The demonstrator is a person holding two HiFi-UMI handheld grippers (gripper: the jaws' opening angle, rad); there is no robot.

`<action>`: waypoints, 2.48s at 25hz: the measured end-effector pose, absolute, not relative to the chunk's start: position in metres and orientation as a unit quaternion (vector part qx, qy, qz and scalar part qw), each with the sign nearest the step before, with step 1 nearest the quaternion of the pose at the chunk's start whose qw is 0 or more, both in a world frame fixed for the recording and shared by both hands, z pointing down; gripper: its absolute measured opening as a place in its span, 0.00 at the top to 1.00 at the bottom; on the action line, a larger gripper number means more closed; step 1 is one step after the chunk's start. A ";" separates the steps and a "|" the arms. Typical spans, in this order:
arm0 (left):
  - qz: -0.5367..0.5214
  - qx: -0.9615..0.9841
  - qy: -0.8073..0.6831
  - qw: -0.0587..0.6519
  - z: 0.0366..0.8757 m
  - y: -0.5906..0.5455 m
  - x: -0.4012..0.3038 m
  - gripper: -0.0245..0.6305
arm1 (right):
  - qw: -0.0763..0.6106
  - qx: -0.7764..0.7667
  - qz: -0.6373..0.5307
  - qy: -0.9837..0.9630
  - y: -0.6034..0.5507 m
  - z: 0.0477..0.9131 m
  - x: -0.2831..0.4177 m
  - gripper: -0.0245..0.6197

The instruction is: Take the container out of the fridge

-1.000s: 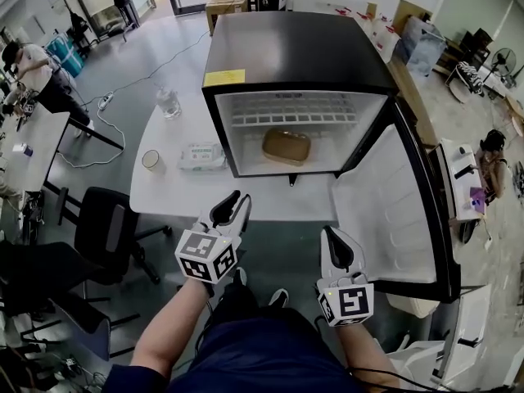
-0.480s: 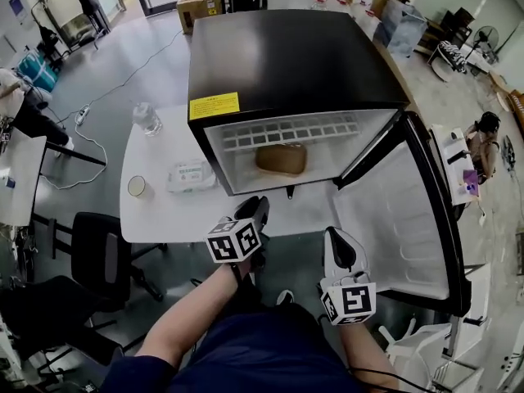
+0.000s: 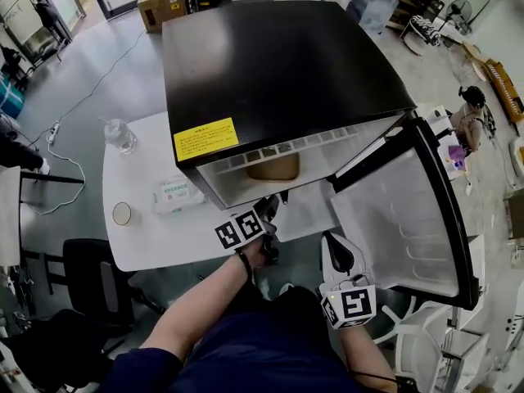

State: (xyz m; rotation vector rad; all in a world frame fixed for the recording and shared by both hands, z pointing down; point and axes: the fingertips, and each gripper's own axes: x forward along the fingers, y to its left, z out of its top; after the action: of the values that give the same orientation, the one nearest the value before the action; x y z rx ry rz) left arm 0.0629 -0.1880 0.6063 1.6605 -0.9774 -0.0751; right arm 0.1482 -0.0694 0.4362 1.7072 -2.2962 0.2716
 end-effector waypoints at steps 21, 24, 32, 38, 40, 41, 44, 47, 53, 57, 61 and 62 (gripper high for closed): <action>-0.150 0.563 -0.509 0.633 0.650 -0.240 0.066 0.77 | 0.161 0.489 0.142 -0.846 -0.091 0.474 0.154 0.95; -0.174 0.549 -0.513 0.637 0.648 -0.243 0.065 0.77 | 0.162 0.484 0.143 -0.848 -0.089 0.474 0.157 0.95; -0.172 0.547 -0.517 0.636 0.657 -0.251 0.070 0.78 | 0.172 0.490 0.155 -0.841 -0.080 0.479 0.172 0.95; -0.176 0.571 -0.510 0.619 0.650 -0.249 0.068 0.87 | 0.167 0.483 0.155 -0.845 -0.073 0.483 0.170 0.95; -0.172 0.582 -0.502 0.616 0.648 -0.247 0.069 0.89 | 0.165 0.482 0.155 -0.847 -0.071 0.485 0.168 0.95; -0.171 0.584 -0.499 0.616 0.647 -0.246 0.069 0.89 | 0.164 0.481 0.155 -0.847 -0.070 0.486 0.167 0.95; -0.165 0.584 -0.496 0.621 0.650 -0.238 0.066 0.89 | 0.164 0.479 0.155 -0.848 -0.068 0.486 0.164 0.95; -0.153 0.587 -0.495 0.623 0.650 -0.227 0.063 0.89 | 0.161 0.478 0.156 -0.849 -0.067 0.485 0.162 0.95; -0.107 0.609 -0.478 0.624 0.647 -0.202 0.067 0.89 | 0.157 0.474 0.162 -0.851 -0.065 0.490 0.159 0.95; -0.088 0.621 -0.462 0.627 0.644 -0.178 0.071 0.89 | 0.156 0.465 0.163 -0.856 -0.063 0.491 0.155 0.95; -0.063 0.629 -0.451 0.629 0.645 -0.153 0.068 0.89 | 0.152 0.455 0.162 -0.862 -0.062 0.492 0.151 0.95; -0.057 0.630 -0.451 0.630 0.645 -0.146 0.066 0.89 | 0.150 0.453 0.161 -0.864 -0.061 0.492 0.151 0.95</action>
State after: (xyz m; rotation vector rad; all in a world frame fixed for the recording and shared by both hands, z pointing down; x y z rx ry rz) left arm 0.0655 -0.1462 0.6451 1.4417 -1.0331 -0.1304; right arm 0.1506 -0.0608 0.4921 1.3010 -2.4827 0.4624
